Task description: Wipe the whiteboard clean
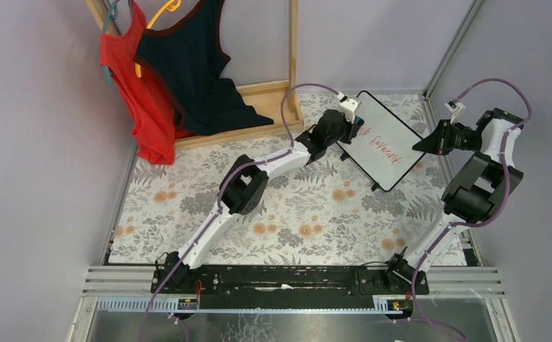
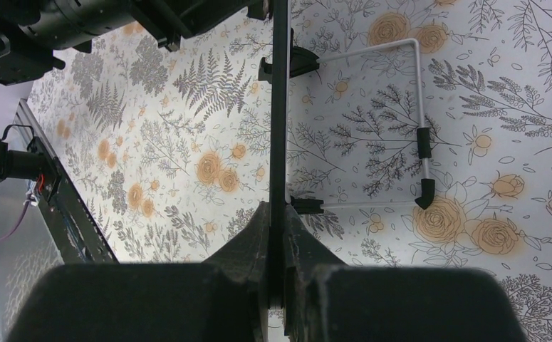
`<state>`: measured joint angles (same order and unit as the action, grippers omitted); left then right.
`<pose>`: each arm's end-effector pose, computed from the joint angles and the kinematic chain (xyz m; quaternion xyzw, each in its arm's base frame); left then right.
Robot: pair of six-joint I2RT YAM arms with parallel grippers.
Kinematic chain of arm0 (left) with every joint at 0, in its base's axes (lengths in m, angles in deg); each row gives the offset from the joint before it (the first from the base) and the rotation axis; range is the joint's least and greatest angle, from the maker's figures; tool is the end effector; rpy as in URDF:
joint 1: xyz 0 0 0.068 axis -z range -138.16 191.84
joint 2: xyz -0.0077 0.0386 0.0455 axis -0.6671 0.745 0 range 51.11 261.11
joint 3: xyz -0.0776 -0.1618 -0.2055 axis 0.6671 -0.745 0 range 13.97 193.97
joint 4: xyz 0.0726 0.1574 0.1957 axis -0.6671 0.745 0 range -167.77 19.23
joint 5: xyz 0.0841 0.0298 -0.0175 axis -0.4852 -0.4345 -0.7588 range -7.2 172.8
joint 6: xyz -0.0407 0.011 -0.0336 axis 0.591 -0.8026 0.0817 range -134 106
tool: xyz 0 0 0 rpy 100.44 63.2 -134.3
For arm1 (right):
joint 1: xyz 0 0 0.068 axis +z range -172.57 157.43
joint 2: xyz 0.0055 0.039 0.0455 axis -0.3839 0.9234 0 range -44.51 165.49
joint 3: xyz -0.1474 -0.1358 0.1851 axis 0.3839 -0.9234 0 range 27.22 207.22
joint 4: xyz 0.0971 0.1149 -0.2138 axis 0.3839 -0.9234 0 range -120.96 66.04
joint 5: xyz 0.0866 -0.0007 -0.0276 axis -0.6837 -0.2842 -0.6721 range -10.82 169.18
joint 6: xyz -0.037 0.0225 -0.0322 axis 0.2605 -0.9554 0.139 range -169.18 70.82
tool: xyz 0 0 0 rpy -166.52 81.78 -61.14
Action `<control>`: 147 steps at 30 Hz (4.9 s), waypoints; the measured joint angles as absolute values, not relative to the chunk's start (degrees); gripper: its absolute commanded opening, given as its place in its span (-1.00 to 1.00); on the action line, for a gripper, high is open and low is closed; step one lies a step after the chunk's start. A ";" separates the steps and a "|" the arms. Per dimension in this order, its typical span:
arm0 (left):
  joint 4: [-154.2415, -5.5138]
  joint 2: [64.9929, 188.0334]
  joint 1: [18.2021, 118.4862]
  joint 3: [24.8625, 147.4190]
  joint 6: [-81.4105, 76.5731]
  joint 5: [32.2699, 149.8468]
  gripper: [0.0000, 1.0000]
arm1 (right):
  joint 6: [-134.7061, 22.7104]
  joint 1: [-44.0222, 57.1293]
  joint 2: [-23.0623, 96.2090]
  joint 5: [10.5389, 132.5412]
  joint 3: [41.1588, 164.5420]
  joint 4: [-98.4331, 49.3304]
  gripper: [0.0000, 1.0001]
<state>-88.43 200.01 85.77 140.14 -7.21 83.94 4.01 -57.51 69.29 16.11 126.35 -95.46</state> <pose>0.4334 -0.4184 0.1876 0.2536 0.7351 -0.2763 0.5648 0.3336 -0.1943 0.2611 -0.1524 0.8383 0.3557 0.3840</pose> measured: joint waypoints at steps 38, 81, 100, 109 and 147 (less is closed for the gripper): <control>-90.83 198.78 80.06 139.16 -6.03 85.32 -1.00 | 8.79 -57.66 69.29 15.02 125.74 -98.30 -1.00; -96.30 193.49 92.24 125.93 0.44 88.18 -1.00 | 10.10 -57.97 69.29 15.02 125.74 -99.85 -1.00; -91.69 193.21 82.01 128.10 1.75 88.32 -1.00 | 11.07 -57.71 69.29 14.78 125.41 -100.68 -1.00; -91.99 193.80 84.83 128.67 3.15 87.40 -1.00 | 10.74 -57.77 69.29 14.80 125.39 -100.99 -1.00; -89.94 192.93 80.43 128.05 4.53 86.76 -1.00 | 11.24 -57.40 69.29 14.71 125.34 -101.27 -1.00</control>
<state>-89.94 192.93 80.43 128.05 4.53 86.76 11.24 -57.40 69.29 14.71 125.34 -101.27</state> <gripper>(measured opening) 0.081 0.103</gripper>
